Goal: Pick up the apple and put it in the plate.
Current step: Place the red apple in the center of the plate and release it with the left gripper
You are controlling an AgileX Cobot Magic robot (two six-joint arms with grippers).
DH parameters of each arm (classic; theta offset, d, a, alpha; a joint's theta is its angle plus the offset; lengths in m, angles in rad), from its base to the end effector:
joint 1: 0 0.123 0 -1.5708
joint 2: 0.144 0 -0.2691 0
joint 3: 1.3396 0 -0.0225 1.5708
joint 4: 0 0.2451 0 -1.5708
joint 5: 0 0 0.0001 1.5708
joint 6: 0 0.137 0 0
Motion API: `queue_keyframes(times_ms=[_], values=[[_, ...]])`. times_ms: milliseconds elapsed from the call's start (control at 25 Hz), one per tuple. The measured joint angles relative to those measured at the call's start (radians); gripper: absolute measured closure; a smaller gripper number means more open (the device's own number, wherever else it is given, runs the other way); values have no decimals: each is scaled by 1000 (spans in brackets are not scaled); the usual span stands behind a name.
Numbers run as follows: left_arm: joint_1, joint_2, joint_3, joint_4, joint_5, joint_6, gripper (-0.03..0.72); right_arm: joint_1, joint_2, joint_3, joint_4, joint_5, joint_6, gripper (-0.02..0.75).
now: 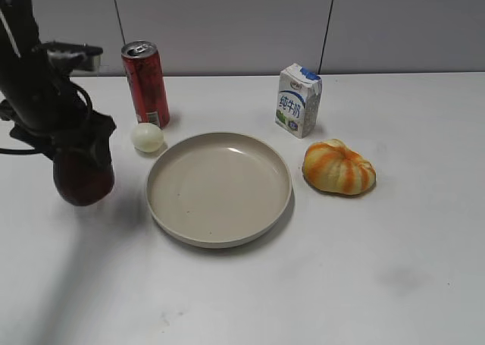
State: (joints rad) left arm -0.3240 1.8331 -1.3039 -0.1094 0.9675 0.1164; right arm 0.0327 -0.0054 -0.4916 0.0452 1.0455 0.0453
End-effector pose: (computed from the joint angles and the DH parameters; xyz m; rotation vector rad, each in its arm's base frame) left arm 0.3371 -0.1262 0.1511 0.5722 2.9313 -0.1664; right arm 0.0479 0.0069 0.2532 0.0112 2.0328 0.1031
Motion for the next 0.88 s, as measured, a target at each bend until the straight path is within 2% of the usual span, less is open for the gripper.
queue_keyframes(times_ms=[120, 240, 560, 680, 880], values=[[-37, -18, -101, -16, 66, 0, 117, 0, 0, 0, 0, 0, 0, 153], [-99, -20, -165, -45, 49, 0, 117, 0, 0, 0, 0, 0, 0, 153], [-278, 63, -176, -79, -113, 0, 117, 0, 0, 0, 0, 0, 0, 153], [-303, 135, -176, -80, -147, 0, 118, 0, 0, 0, 0, 0, 0, 153], [-307, 225, -176, -74, -182, 0, 114, 0, 0, 0, 0, 0, 0, 153]])
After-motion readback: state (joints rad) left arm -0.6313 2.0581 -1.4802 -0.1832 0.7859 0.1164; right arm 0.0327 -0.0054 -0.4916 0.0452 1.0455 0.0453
